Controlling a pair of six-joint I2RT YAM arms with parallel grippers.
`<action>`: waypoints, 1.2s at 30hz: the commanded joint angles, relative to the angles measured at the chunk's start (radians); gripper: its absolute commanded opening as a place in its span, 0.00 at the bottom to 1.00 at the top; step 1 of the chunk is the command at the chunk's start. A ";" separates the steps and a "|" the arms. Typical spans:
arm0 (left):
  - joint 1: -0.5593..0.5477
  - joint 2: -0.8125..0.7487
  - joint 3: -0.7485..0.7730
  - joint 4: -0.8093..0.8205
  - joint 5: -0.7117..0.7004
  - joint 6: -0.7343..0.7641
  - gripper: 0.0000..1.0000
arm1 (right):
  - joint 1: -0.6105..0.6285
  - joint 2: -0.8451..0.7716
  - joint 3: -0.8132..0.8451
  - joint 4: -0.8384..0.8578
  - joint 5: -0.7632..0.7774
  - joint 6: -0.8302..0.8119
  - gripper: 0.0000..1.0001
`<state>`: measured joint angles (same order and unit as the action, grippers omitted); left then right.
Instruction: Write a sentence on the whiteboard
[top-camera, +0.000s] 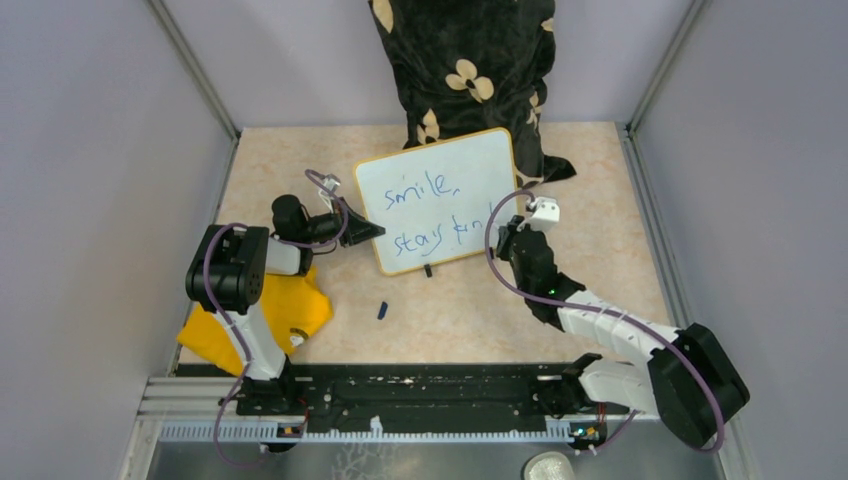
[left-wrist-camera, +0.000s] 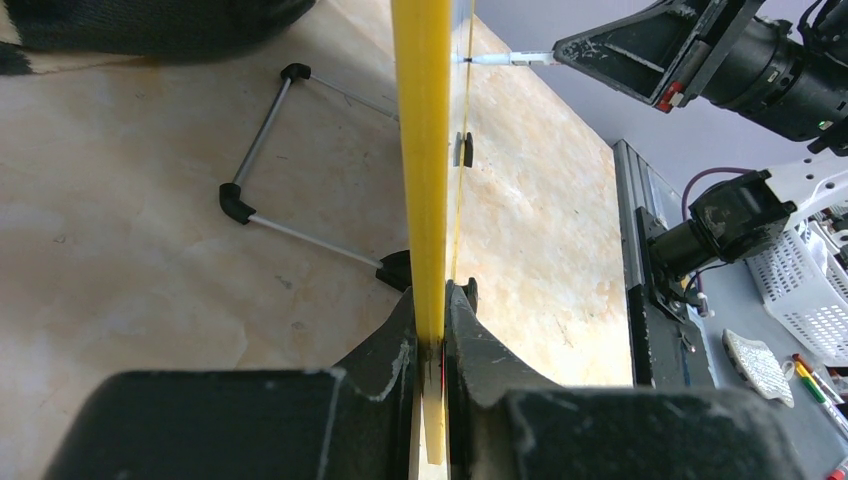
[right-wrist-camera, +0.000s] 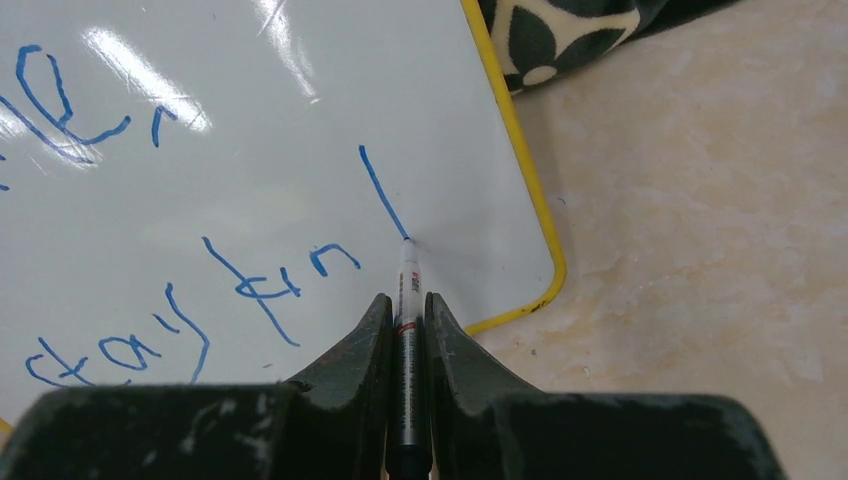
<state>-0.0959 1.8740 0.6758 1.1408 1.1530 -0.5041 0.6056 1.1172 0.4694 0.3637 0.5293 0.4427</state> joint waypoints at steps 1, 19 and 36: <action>-0.010 0.042 -0.003 -0.091 -0.065 0.076 0.00 | -0.011 -0.031 -0.015 -0.010 -0.005 0.022 0.00; -0.013 0.042 -0.004 -0.095 -0.063 0.081 0.00 | -0.011 -0.015 0.036 0.005 -0.002 -0.003 0.00; -0.013 0.041 -0.002 -0.097 -0.063 0.082 0.00 | -0.012 0.015 0.074 0.042 -0.056 -0.021 0.00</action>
<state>-0.0959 1.8740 0.6758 1.1397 1.1534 -0.5026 0.6056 1.1221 0.4961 0.3511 0.5095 0.4282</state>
